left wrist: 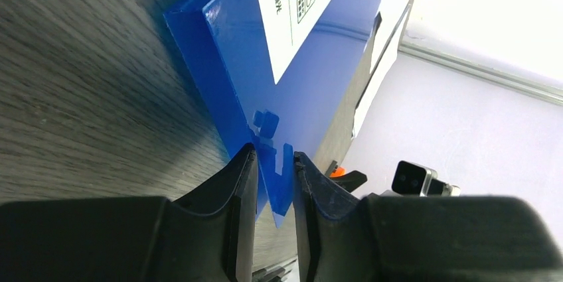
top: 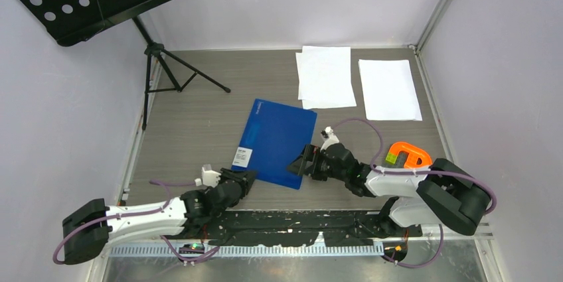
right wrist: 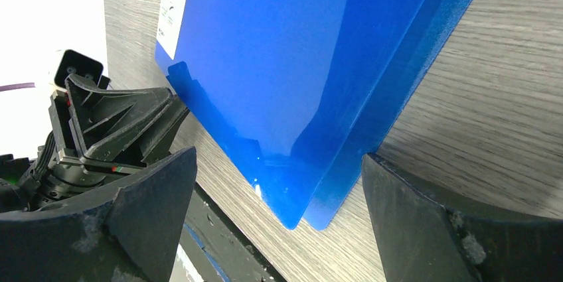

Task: Put the files into the folder

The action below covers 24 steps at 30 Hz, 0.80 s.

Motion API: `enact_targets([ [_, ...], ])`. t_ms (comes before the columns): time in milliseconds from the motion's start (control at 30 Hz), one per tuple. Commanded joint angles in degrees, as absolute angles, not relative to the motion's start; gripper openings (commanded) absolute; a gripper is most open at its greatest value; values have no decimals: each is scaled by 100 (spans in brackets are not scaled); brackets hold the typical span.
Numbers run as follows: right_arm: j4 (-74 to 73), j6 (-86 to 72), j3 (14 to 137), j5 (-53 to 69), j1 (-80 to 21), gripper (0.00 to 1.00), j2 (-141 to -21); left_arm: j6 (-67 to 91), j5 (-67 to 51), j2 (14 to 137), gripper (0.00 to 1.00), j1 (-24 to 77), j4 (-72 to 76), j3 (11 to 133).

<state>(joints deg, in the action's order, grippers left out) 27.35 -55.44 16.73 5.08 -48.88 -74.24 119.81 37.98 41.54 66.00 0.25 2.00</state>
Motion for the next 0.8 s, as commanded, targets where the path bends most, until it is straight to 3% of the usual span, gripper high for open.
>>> enact_targets([
  [0, 2705, -5541, 1803, 555, -4878, 100, -7564, 12683, 4097, 4049, 24, 6624, 349, 251],
  [167, 2852, -5621, 1867, 597, -4879, 100, -7642, 12637, 4078, 3974, 23, 6624, 326, 255],
  [767, 4012, -6276, 2264, 861, -4864, 82, -8617, 12669, 4073, 3751, 22, 6617, 167, 170],
])
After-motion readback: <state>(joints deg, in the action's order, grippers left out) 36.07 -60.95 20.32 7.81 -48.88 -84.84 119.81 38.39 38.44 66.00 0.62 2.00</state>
